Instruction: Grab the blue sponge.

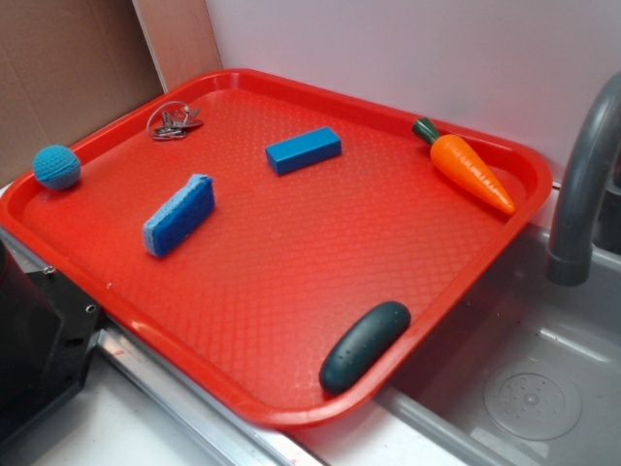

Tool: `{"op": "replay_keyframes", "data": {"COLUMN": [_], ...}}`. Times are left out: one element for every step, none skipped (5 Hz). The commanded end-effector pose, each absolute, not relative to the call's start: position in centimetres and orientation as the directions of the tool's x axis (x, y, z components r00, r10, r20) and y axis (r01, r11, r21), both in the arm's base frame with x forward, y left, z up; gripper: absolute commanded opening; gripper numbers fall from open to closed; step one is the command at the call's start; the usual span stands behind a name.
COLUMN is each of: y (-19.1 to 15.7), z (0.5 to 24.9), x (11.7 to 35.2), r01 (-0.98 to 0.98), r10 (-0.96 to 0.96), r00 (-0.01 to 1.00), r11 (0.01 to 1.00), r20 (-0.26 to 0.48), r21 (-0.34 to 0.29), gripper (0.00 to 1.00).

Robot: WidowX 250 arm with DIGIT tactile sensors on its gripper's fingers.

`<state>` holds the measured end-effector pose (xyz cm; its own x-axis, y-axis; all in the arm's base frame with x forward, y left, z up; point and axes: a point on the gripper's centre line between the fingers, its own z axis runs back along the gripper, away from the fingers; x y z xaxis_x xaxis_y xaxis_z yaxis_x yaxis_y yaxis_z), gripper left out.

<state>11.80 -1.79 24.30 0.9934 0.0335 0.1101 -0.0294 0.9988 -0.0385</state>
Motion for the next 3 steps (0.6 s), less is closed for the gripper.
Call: {"op": "replay_keyframes", "data": {"y": [-1.8, -1.8, -1.1], "z": [24.3, 24.3, 19.3], "x": [11.8, 11.8, 15.9], "r01": [-0.029, -0.029, -0.101], "r10": [0.033, 0.033, 0.105], "r00": [0.993, 0.993, 0.994], "r11": [0.999, 0.999, 0.99], "r20": [0.11, 0.11, -0.039], "r21": [-0.038, -0.038, 0.095], "gripper": [1.0, 1.0, 1.0]}}
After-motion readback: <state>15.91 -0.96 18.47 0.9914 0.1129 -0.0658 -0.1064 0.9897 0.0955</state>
